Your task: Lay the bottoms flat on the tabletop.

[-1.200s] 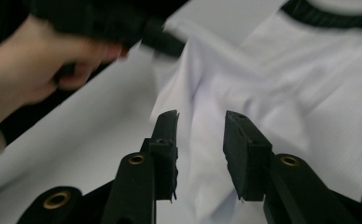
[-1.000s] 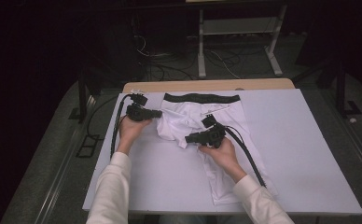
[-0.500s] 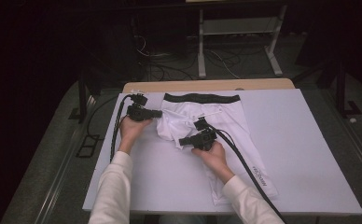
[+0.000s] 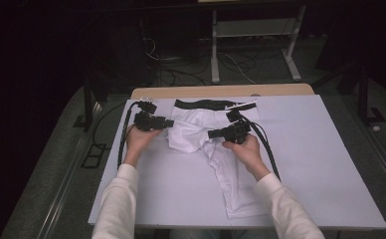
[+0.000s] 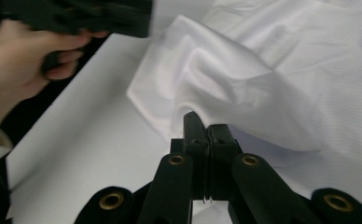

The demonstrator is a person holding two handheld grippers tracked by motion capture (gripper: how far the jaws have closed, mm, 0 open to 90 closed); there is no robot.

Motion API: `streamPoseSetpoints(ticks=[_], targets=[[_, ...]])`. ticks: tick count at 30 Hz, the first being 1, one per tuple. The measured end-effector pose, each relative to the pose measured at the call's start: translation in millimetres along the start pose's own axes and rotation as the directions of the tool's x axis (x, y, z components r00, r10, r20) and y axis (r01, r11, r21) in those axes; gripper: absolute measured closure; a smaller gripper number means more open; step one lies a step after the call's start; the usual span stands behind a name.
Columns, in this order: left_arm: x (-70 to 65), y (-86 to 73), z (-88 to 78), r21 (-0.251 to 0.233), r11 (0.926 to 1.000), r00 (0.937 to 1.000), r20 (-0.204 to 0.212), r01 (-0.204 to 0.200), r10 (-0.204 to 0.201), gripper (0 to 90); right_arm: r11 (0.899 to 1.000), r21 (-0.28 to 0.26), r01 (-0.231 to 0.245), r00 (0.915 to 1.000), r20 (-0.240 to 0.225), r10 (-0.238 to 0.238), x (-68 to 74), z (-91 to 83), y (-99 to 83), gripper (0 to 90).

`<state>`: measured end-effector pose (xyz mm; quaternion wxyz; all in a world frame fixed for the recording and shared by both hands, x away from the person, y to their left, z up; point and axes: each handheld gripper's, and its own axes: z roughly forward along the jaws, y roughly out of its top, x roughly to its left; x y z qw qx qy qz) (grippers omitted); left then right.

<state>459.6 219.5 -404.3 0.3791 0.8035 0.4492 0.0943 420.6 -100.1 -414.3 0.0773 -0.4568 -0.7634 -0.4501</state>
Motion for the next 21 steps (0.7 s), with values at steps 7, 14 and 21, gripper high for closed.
streamPoseSetpoints(ticks=[7,14,21], targets=[[9.9,-34.6,-26.9,-0.074,0.9931,0.9899,0.116,0.090,-0.081,46.4,0.999,-0.019,-0.049,0.9973,0.054,0.050,-24.7,3.3,4.5,87.5],[6.1,-58.4,-27.8,-0.072,0.9943,0.9766,0.206,0.079,-0.062,45.6,0.997,-0.021,-0.069,0.9957,0.061,0.070,-31.4,6.1,3.9,87.5],[4.5,-68.4,-21.2,-0.034,0.9969,0.9727,0.223,0.071,-0.062,45.0,0.998,-0.017,-0.063,0.9962,0.058,0.064,-30.4,6.2,3.6,87.5]])
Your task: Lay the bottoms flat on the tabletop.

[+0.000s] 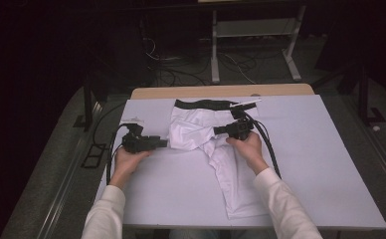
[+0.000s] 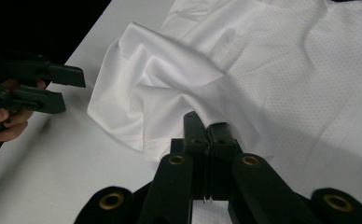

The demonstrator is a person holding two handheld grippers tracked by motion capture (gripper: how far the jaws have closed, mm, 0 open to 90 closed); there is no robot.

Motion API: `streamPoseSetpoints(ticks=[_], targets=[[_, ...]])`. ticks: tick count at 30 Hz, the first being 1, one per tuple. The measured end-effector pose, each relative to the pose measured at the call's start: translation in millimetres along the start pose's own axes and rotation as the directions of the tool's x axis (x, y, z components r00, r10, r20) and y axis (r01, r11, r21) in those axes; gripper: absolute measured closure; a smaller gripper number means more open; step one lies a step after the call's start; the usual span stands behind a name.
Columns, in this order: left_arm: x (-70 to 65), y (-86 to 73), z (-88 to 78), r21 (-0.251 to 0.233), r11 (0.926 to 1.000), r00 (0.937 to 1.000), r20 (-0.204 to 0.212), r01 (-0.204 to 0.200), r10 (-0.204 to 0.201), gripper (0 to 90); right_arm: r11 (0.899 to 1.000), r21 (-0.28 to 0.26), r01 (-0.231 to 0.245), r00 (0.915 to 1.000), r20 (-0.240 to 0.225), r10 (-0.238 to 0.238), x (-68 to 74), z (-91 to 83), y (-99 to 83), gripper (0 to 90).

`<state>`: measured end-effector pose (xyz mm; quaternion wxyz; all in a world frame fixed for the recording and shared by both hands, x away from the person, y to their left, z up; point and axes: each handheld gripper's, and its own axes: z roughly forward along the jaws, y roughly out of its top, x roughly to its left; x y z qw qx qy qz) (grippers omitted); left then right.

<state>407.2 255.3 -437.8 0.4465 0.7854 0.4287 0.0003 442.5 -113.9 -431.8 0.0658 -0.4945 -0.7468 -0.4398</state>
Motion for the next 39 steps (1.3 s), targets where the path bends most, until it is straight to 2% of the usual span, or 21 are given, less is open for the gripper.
streamPoseSetpoints(ticks=[4,8,13,15,16,19,22,24,27,29,31,35,39], targets=[[0.1,-4.9,7.7,0.020,0.9997,0.9995,0.027,-0.015,0.014,44.2,1.000,-0.002,0.002,1.0000,-0.003,-0.002,1.1,-0.5,0.1,87.5],[-3.3,-4.9,18.1,0.044,0.9976,0.9970,0.058,-0.054,0.051,43.1,1.000,0.004,0.007,1.0000,-0.003,-0.007,1.7,0.8,-0.3,87.5],[-13.8,-0.9,29.9,0.067,0.9883,0.9870,0.093,-0.137,0.131,44.2,1.000,0.011,0.010,0.9999,0.002,-0.010,2.9,3.4,-1.0,87.5],[-18.1,0.1,32.8,0.064,0.9832,0.9821,0.091,-0.171,0.165,49.5,1.000,0.010,0.010,0.9999,0.001,-0.010,3.2,3.4,-1.0,87.5],[-19.1,0.3,33.7,0.062,0.9818,0.9788,0.112,-0.179,0.172,54.0,1.000,0.011,0.010,1.0000,0.001,-0.010,3.4,3.1,-1.0,87.5],[-20.4,-0.1,36.0,0.094,0.9785,0.9742,0.151,-0.183,0.168,68.0,1.000,0.009,0.010,0.9999,0.000,-0.010,3.4,1.1,-0.6,87.5],[-17.5,-1.5,36.6,0.135,0.9796,0.9792,0.158,-0.149,0.127,79.3,1.000,0.006,0.013,0.9999,0.001,-0.013,3.5,-1.2,-0.2,87.5],[-14.9,-0.9,34.0,0.149,0.9813,0.9849,0.141,-0.122,0.101,87.0,1.000,0.013,0.016,0.9999,0.001,-0.016,3.9,-1.4,-0.3,87.5],[-12.1,0.9,24.4,0.158,0.9844,0.9885,0.141,-0.077,0.055,88.3,0.999,0.031,0.028,0.9995,-0.013,-0.028,7.2,-2.5,-2.6,87.5],[-11.5,1.6,16.7,0.175,0.9824,0.9892,0.141,-0.065,0.040,88.6,0.998,0.043,0.046,0.9987,-0.023,-0.045,12.2,-4.9,-6.0,87.5],[-12.6,2.6,8.9,0.201,0.9780,0.9905,0.135,-0.054,0.026,88.6,0.997,0.056,0.061,0.9974,-0.043,-0.058,18.1,-7.0,-12.0,87.5],[-19.5,1.7,-7.4,0.243,0.9687,0.9902,0.138,-0.052,0.018,88.7,0.996,0.072,0.050,0.9925,-0.114,-0.042,31.3,-10.4,-34.9,87.5],[-30.7,-3.9,-22.6,0.279,0.9584,0.9888,0.148,-0.059,0.018,88.7,0.992,0.109,0.070,0.9906,-0.125,-0.056,46.3,-12.9,-60.1,87.5]])
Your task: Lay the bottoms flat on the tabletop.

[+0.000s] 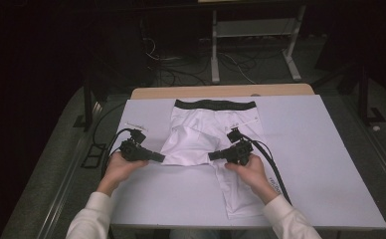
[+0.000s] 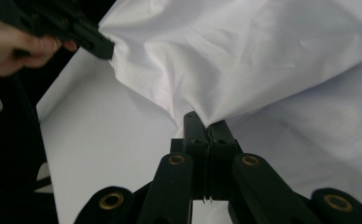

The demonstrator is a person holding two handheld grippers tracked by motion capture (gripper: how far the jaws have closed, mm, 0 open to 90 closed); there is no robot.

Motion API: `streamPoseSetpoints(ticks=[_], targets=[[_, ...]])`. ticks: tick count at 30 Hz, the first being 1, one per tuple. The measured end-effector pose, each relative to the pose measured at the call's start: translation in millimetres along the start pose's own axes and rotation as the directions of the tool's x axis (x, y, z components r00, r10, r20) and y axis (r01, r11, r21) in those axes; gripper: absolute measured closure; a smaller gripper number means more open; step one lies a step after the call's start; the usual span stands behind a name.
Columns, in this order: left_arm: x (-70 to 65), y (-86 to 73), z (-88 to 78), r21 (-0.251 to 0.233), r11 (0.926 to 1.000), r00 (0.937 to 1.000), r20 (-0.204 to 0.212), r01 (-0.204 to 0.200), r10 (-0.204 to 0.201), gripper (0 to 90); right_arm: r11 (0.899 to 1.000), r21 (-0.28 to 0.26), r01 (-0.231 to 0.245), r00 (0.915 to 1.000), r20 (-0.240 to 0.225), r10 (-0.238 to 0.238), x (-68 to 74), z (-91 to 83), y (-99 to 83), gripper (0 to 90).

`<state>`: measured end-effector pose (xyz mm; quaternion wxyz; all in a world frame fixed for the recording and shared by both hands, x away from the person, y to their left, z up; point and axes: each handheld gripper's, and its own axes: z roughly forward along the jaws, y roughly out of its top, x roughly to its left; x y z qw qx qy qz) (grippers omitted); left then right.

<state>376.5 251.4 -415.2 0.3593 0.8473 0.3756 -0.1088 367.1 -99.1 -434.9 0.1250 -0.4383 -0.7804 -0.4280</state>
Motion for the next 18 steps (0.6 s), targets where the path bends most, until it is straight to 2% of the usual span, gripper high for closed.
streamPoseSetpoints(ticks=[4,6,10,15,18], targets=[[-8.8,-11.1,-8.6,0.043,0.9991,0.9999,0.010,0.003,-0.003,88.7,0.999,0.029,0.019,0.9997,-0.015,-0.019,17.7,0.1,-18.2,87.5],[-10.6,-21.1,-13.7,0.081,0.9966,0.9997,0.017,0.014,-0.016,88.7,0.999,0.040,0.036,0.9990,-0.029,-0.035,27.6,1.1,-26.1,87.5],[-12.9,-46.1,-24.0,0.115,0.9921,0.9984,0.023,0.050,-0.053,88.7,0.994,0.086,0.067,0.9959,-0.066,-0.061,46.7,10.4,-41.2,87.5],[-13.3,-78.4,-35.3,0.128,0.9874,0.9944,0.036,0.094,-0.099,88.7,0.988,0.129,0.082,0.9921,-0.105,-0.068,64.4,23.0,-54.7,87.5],[-10.5,-90.5,-40.2,0.125,0.9856,0.9925,0.031,0.113,-0.118,88.6,0.984,0.156,0.087,0.9900,-0.123,-0.068,70.3,31.6,-61.8,87.5]])
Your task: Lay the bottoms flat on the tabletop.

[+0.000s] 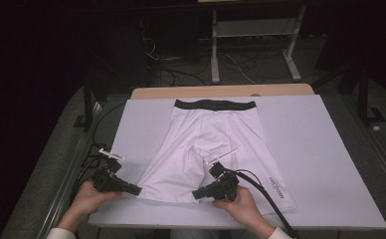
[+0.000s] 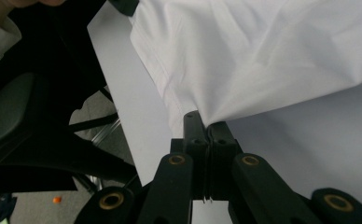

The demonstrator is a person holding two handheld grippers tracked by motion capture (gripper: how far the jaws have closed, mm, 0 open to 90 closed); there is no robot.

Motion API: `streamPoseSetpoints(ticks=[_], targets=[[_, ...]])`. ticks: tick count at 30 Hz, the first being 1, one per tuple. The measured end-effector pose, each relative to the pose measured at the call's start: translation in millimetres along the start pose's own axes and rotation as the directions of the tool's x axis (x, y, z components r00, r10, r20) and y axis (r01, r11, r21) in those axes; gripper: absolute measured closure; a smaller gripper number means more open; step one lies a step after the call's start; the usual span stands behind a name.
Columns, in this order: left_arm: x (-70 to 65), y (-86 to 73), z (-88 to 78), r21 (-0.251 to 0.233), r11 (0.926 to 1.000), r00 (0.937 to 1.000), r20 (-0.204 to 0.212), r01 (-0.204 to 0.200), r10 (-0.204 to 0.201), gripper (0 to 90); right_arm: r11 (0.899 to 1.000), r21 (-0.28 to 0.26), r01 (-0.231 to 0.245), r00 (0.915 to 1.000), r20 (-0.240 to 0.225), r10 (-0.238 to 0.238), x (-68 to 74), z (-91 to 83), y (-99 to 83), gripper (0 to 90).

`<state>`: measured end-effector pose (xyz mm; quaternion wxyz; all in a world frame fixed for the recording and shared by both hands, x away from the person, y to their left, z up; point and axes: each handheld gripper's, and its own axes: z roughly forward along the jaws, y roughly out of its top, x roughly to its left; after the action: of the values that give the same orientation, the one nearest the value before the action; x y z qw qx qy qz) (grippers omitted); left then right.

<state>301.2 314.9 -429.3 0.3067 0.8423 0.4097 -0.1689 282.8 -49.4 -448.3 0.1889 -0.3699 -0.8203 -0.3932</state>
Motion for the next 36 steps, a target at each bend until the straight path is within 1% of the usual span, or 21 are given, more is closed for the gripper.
streamPoseSetpoints(ticks=[3,4,5,6,9,10,12,15,18,21,24,26,28,29,30,31,33,34,36], targets=[[4.0,-4.9,-2.5,-0.004,0.9999,0.9999,0.001,0.012,-0.012,88.5,1.000,0.021,-0.004,0.9998,-0.018,0.005,1.2,9.1,-5.3,87.4],[5.2,-5.1,-3.2,-0.005,0.9999,0.9999,-0.005,0.014,-0.014,88.5,1.000,0.025,-0.009,0.9996,-0.025,0.010,1.7,11.6,-7.0,87.4],[6.0,-4.9,-3.9,-0.007,0.9998,0.9997,-0.011,0.021,-0.021,88.5,1.000,0.027,-0.011,0.9993,-0.035,0.012,2.1,14.1,-8.6,87.4],[7.2,-3.9,-5.2,-0.004,0.9999,0.9997,-0.019,0.016,-0.017,88.5,0.999,0.030,-0.016,0.9988,-0.047,0.018,2.9,16.5,-9.8,87.3],[10.1,-0.7,-9.0,0.004,0.9999,0.9996,-0.024,0.016,-0.016,88.4,0.999,0.033,-0.029,0.9967,-0.075,0.031,5.5,23.1,-11.9,87.3],[10.6,0.0,-10.2,0.008,0.9997,0.9994,-0.028,0.021,-0.021,88.4,0.999,0.034,-0.028,0.9963,-0.081,0.031,6.6,25.2,-12.1,87.2],[12.1,0.4,-13.1,0.018,0.9996,0.9994,-0.028,0.022,-0.021,88.3,0.999,0.038,-0.032,0.9949,-0.095,0.036,8.5,29.5,-12.5,87.2],[12.8,-1.3,-15.1,0.030,0.9992,0.9995,-0.019,0.026,-0.026,88.3,0.998,0.050,-0.032,0.9941,-0.102,0.037,10.7,34.8,-13.5,87.1],[12.0,-3.6,-14.5,0.050,0.9985,0.9997,-0.012,0.023,-0.023,88.1,0.998,0.057,-0.035,0.9937,-0.104,0.041,11.2,36.7,-14.1,87.0],[11.4,-3.8,-13.0,0.073,0.9972,0.9995,-0.031,0.013,-0.010,88.1,0.997,0.068,-0.034,0.9930,-0.110,0.042,11.6,36.5,-14.3,86.2],[9.8,-1.8,-13.9,0.081,0.9966,0.9989,-0.047,0.007,-0.003,88.1,0.996,0.084,-0.028,0.9928,-0.114,0.037,13.0,36.9,-15.2,84.8],[8.4,-0.1,-15.6,0.082,0.9966,0.9986,-0.053,0.004,0.000,87.8,0.995,0.091,-0.031,0.9920,-0.120,0.042,14.2,37.0,-15.8,82.3],[6.7,1.6,-16.7,0.088,0.9961,0.9983,-0.058,-0.001,0.006,86.8,0.995,0.092,-0.024,0.9916,-0.124,0.036,15.2,35.8,-15.8,80.1],[6.1,2.4,-17.0,0.090,0.9959,0.9983,-0.058,-0.004,0.009,84.6,0.996,0.090,-0.022,0.9919,-0.123,0.033,16.0,34.3,-15.6,79.0],[5.2,3.0,-17.3,0.085,0.9963,0.9982,-0.060,-0.007,0.012,80.3,0.996,0.085,-0.017,0.9918,-0.125,0.028,16.7,32.4,-15.4,77.3],[4.1,3.5,-17.7,0.078,0.9967,0.9974,-0.069,-0.019,0.024,76.4,0.997,0.081,-0.010,0.9923,-0.122,0.020,17.6,30.1,-15.2,75.2],[0.5,4.1,-18.2,0.053,0.9978,0.9942,-0.097,-0.041,0.046,66.7,0.997,0.068,0.020,0.9944,-0.105,-0.012,19.5,24.1,-14.6,70.3],[-0.7,4.9,-18.6,0.040,0.9980,0.9934,-0.102,-0.049,0.053,60.7,0.997,0.063,0.041,0.9953,-0.091,-0.035,20.4,20.7,-14.2,67.6],[-2.7,6.7,-18.3,0.010,0.9982,0.9925,-0.106,-0.059,0.060,54.0,0.996,0.050,0.074,0.9955,-0.062,-0.071,21.1,13.4,-13.4,61.8]])
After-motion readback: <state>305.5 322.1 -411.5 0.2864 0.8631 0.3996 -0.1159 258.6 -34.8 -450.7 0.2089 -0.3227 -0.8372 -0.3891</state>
